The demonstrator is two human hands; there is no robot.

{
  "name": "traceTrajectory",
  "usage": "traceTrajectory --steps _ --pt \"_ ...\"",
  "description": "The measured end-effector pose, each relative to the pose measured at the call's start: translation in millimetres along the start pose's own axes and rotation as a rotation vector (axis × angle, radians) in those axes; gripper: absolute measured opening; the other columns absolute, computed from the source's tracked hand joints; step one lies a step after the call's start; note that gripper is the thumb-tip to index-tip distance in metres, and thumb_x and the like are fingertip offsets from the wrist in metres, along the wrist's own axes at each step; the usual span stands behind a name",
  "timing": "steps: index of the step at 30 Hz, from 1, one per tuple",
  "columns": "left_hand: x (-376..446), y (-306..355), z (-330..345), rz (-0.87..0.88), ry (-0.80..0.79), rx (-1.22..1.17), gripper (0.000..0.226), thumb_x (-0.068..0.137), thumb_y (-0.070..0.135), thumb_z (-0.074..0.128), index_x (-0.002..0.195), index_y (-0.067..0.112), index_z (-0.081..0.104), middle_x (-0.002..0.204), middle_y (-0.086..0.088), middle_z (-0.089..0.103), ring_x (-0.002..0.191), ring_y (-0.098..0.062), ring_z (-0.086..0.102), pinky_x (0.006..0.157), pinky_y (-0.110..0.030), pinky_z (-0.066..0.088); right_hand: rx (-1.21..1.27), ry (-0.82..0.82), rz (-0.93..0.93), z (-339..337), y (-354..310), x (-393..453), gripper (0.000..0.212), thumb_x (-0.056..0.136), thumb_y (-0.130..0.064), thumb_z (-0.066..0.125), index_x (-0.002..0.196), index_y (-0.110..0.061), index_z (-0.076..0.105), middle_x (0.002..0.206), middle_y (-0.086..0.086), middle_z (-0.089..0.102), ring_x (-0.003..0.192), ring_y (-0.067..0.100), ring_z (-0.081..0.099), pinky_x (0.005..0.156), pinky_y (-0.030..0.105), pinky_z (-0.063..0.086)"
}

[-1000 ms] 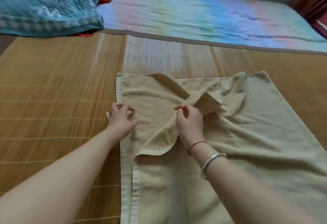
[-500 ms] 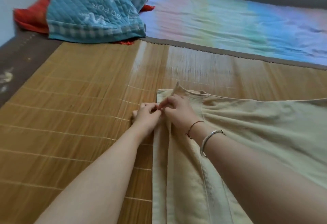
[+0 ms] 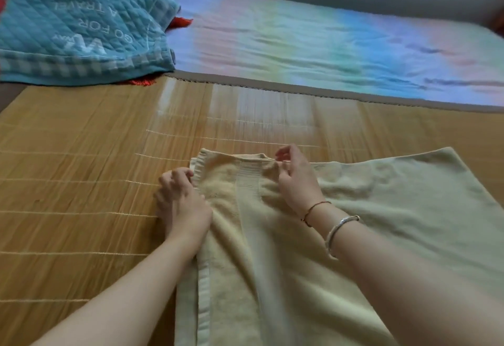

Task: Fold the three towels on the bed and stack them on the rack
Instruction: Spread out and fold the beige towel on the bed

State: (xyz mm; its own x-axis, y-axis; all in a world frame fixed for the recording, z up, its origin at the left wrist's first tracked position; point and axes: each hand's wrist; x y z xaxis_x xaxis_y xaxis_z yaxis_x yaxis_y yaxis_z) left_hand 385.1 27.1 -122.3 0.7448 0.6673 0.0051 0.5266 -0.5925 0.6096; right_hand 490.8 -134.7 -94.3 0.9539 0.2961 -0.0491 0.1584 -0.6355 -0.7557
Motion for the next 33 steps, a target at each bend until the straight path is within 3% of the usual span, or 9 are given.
traceTrajectory --steps 3,5,10,16,20,23,26,29,33 --pt "-3.3 35.1 23.6 0.259 -0.008 0.142 0.046 0.080 -0.001 0.052 0.120 0.019 0.044 0.133 -0.001 0.028 0.124 -0.028 0.028 0.106 -0.038 0.026 -0.374 -0.110 0.039 -46.5 36.0 15.8 0.054 0.082 -0.001 0.046 0.132 -0.019 0.046 0.136 0.003 0.048 0.134 0.022 0.037 0.112 0.042 0.029" --pt "-3.9 52.6 44.3 0.269 -0.065 0.334 0.050 0.092 0.010 0.040 0.141 0.011 0.032 0.153 -0.006 0.017 0.143 -0.031 0.008 0.118 -0.044 0.004 -0.582 -0.172 0.044 -71.5 52.6 22.7 0.053 0.083 -0.007 0.050 0.133 -0.021 0.045 0.139 0.002 0.047 0.136 0.022 0.033 0.115 0.041 0.022" --pt "-7.1 54.3 72.3 0.191 -0.299 0.447 0.077 0.097 0.055 0.014 0.150 0.009 -0.016 0.157 -0.005 -0.025 0.144 -0.018 -0.025 0.113 -0.041 -0.017 -0.863 -0.151 -0.150 -95.2 69.9 24.7 0.032 0.082 -0.008 0.050 0.113 -0.014 0.049 0.118 0.007 0.051 0.113 0.028 0.043 0.096 0.036 0.034" --pt "-8.3 50.8 67.7 0.205 -0.376 0.418 0.074 0.097 0.055 0.009 0.149 0.012 -0.021 0.154 -0.003 -0.032 0.142 -0.015 -0.030 0.115 -0.040 -0.017 -0.736 0.012 -0.385 -100.8 73.4 5.8 0.017 0.072 -0.007 0.055 0.087 -0.015 0.051 0.089 0.004 0.053 0.086 0.027 0.050 0.075 0.037 0.039" --pt "-8.4 51.2 67.3 0.186 -0.395 0.408 0.073 0.097 0.054 0.009 0.148 0.013 -0.024 0.153 -0.002 -0.035 0.140 -0.015 -0.032 0.116 -0.041 -0.017 -0.435 -0.186 -0.028 -105.7 65.0 7.9 0.022 0.088 -0.025 0.048 0.078 -0.011 0.062 0.098 -0.001 0.049 0.086 0.018 0.054 0.074 0.034 0.044" --pt "-6.1 53.3 65.5 0.181 -0.457 0.402 0.069 0.097 0.055 0.009 0.146 0.022 -0.027 0.150 -0.001 -0.039 0.138 -0.016 -0.036 0.112 -0.042 -0.021 -0.555 -0.225 0.062 -107.0 67.0 27.7 0.018 0.088 -0.022 0.050 0.105 -0.016 0.055 0.119 0.005 0.044 0.097 0.025 0.056 0.089 0.043 0.048" --pt "-3.9 53.0 64.2 0.176 -0.498 0.401 0.066 0.096 0.058 0.009 0.145 0.032 -0.027 0.149 -0.001 -0.041 0.137 -0.018 -0.038 0.108 -0.041 -0.025 -0.631 -0.293 0.177 -106.9 69.7 43.8 0.049 0.089 -0.023 0.056 0.133 -0.020 0.035 0.128 0.011 0.039 0.105 0.032 0.055 0.093 0.044 0.048" --pt "-3.3 54.0 63.1 0.176 -0.501 0.401 0.067 0.095 0.061 0.010 0.144 0.035 -0.027 0.148 -0.001 -0.043 0.136 -0.017 -0.039 0.104 -0.039 -0.028 -0.757 -0.343 0.185 -107.2 77.3 53.3 0.028 0.091 -0.026 0.056 0.116 -0.014 0.052 0.119 0.009 0.054 0.100 0.028 0.056 0.085 0.038 0.049" --pt "-2.2 52.9 63.6 0.168 -0.524 0.403 0.069 0.093 0.065 0.006 0.142 0.036 -0.032 0.145 0.000 -0.046 0.133 -0.017 -0.042 0.105 -0.041 -0.028 -0.727 -0.017 0.254 -128.7 81.0 67.1 0.013 0.089 -0.007 0.050 0.102 -0.008 0.053 0.111 0.016 0.060 0.100 0.036 0.059 0.077 0.036 0.045"
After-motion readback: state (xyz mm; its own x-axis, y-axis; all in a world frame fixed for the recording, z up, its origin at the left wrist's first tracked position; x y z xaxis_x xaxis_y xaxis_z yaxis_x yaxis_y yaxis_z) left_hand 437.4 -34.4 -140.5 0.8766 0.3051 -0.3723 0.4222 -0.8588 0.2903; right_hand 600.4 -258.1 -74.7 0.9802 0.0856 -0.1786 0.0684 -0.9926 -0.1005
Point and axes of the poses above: each hand's wrist, its own x-axis towards the middle knuckle, its own z-axis out of the palm, y = z × x
